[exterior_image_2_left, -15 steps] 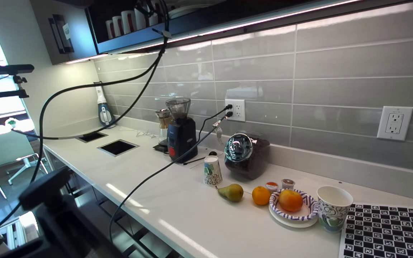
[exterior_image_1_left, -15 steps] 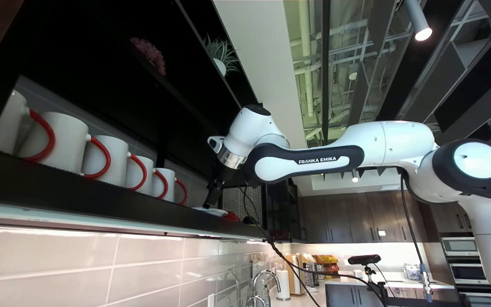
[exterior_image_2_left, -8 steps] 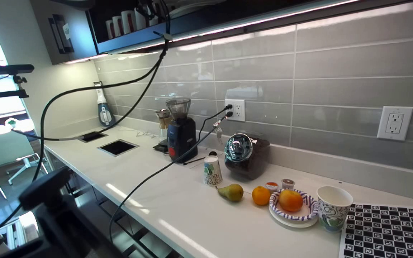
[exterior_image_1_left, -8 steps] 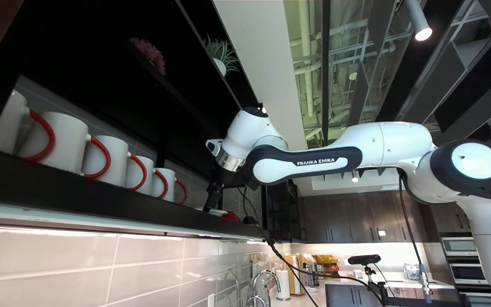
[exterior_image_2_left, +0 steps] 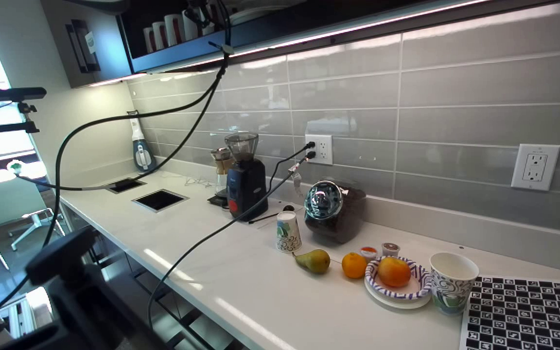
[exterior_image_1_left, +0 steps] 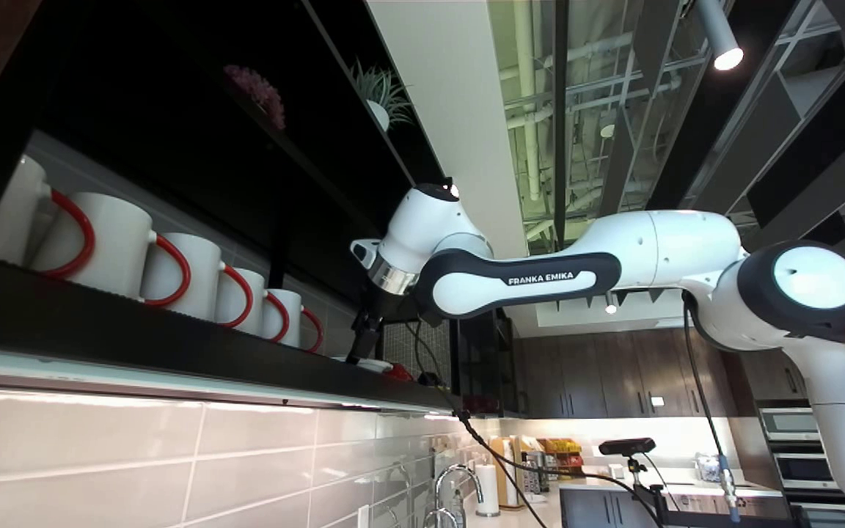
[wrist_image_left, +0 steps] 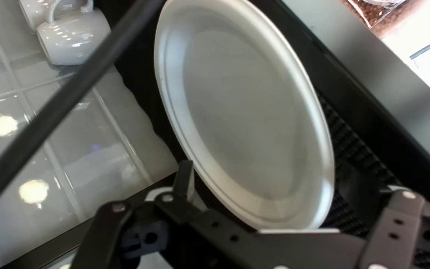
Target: Remove one white plate from the shelf
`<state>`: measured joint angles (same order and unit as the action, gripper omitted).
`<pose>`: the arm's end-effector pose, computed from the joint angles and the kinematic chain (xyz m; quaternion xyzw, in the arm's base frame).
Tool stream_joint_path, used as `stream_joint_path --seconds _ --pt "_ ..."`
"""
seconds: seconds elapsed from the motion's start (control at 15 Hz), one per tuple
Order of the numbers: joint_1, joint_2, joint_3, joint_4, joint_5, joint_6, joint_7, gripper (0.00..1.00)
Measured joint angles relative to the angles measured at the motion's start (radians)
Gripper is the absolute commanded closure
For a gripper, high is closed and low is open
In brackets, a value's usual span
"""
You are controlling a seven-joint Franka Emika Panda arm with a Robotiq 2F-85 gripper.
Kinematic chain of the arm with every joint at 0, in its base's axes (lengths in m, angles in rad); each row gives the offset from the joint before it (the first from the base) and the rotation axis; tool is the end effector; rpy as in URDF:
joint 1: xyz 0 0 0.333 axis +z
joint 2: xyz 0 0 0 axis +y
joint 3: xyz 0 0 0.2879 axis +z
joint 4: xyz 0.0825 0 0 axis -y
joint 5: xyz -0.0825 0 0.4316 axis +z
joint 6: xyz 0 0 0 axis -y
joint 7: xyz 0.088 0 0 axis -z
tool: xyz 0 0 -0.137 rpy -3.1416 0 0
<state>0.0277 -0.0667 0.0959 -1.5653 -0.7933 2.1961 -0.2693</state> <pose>0.6420 0.0393 0.7085 0.8283 0.2734 0.2866 0.3963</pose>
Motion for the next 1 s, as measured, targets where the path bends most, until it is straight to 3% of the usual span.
stream_joint_path --seconds 1.0 --pt "0.004 0.011 0.0 0.027 0.002 -0.011 -0.015 0.0"
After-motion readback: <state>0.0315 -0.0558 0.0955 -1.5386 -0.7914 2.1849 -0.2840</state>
